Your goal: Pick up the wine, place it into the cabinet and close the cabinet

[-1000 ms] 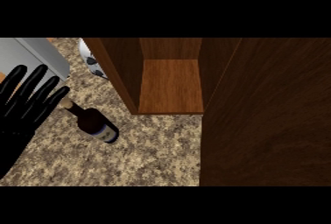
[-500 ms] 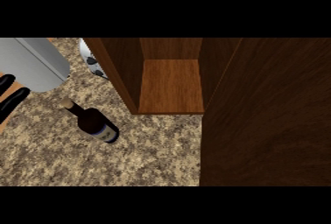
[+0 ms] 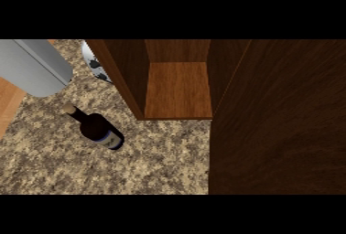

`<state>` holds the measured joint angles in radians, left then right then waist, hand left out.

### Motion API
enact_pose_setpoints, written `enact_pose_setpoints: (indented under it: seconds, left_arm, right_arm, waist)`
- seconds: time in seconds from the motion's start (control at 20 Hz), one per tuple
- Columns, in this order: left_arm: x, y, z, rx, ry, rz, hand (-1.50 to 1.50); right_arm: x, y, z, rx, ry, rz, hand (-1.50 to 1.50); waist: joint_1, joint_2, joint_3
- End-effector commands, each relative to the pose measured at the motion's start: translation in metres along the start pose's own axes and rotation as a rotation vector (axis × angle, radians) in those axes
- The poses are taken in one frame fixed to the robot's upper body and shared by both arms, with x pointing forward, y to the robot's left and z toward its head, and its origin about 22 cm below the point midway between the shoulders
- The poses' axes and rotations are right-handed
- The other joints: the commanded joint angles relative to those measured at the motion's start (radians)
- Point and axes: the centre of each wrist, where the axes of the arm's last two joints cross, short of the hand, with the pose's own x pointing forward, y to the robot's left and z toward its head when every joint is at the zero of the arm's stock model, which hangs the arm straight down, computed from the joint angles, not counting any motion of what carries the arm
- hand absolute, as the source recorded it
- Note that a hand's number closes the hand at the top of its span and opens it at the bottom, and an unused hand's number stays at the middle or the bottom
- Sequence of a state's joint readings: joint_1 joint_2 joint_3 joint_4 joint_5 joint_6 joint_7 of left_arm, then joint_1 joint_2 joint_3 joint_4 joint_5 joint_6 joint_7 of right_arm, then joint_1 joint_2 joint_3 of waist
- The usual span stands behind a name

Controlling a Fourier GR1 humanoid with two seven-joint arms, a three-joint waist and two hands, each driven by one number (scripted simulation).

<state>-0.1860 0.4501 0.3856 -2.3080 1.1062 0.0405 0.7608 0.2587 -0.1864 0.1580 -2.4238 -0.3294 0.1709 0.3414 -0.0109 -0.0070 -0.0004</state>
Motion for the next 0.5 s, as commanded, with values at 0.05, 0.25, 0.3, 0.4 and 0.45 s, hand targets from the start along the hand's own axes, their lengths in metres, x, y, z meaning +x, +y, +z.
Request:
enact_pose_setpoints:
  seconds: [0.05,0.25,0.3,0.4,0.45]
  left_arm:
    - [0.008,0.003,0.001,0.035,-0.014,0.006,-1.50]
    - [0.009,0.000,0.006,0.050,-0.049,-0.010,-1.50]
    - [0.004,0.006,-0.001,0.049,-0.036,-0.025,-1.50]
    - [0.011,0.004,0.010,0.053,-0.093,-0.016,-1.50]
    - [0.004,0.012,0.012,0.056,-0.050,-0.029,-1.50]
  right_arm:
    - [0.053,0.023,0.028,0.032,-0.100,-0.021,-1.50]
    - [0.060,0.027,0.030,0.030,-0.096,-0.039,-1.50]
    - [0.058,0.023,0.024,0.049,-0.092,-0.016,-1.50]
    - [0.057,0.023,0.027,0.042,-0.095,-0.008,-1.50]
    - [0.052,0.021,0.024,0.050,-0.102,-0.019,-1.50]
  waist:
    - [-0.002,0.002,-0.001]
    - [-0.004,0.001,-0.001]
    - [-0.005,0.004,-0.001]
    - [-0.002,0.000,-0.001]
    - [-0.001,0.002,0.000]
